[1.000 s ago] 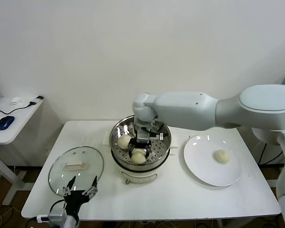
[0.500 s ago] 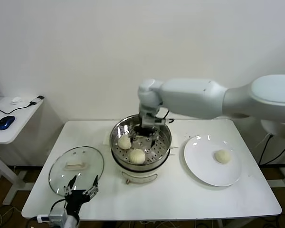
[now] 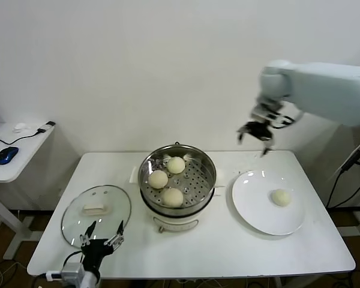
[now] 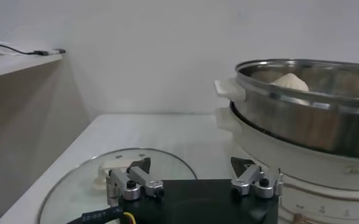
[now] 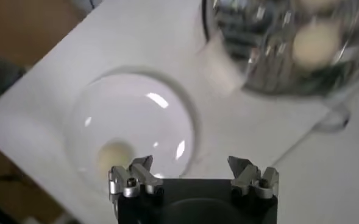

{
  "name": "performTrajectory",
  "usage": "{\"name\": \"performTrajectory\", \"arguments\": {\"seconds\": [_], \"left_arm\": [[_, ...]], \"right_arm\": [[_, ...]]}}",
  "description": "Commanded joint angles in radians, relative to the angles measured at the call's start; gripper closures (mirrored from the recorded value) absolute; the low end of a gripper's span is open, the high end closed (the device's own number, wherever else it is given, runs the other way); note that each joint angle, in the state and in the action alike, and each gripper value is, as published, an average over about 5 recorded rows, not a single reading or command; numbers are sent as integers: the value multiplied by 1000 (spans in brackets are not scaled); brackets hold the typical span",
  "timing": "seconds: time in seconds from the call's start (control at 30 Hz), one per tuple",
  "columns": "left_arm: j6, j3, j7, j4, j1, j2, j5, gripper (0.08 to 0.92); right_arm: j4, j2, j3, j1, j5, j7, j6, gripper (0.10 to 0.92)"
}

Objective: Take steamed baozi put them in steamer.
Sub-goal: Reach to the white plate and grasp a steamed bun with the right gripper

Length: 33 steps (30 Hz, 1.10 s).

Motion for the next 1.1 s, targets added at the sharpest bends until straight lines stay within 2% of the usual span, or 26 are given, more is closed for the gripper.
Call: {"name": "performTrajectory", "arguments": {"seconds": [0.03, 0.23, 0.53, 0.87, 1.1], "left_arm": [[2, -1, 2, 1, 2, -6, 5, 177], [2, -4, 3, 0, 13, -14, 18, 177], [1, -8, 2, 4, 25, -20, 29, 177], [2, -7, 0, 10, 23, -22, 38, 177], [-2, -10, -3, 14, 26, -17, 35, 177]], "right_arm": [[8, -291, 16, -160, 2, 42, -308, 203], [-47, -303, 239, -422, -78, 88, -383, 203], [-182, -245, 490, -680, -198, 127, -400, 203], [-303, -156, 679, -792, -241, 207, -389, 203], [-313, -133, 678, -789, -238, 200, -386, 203]]}}
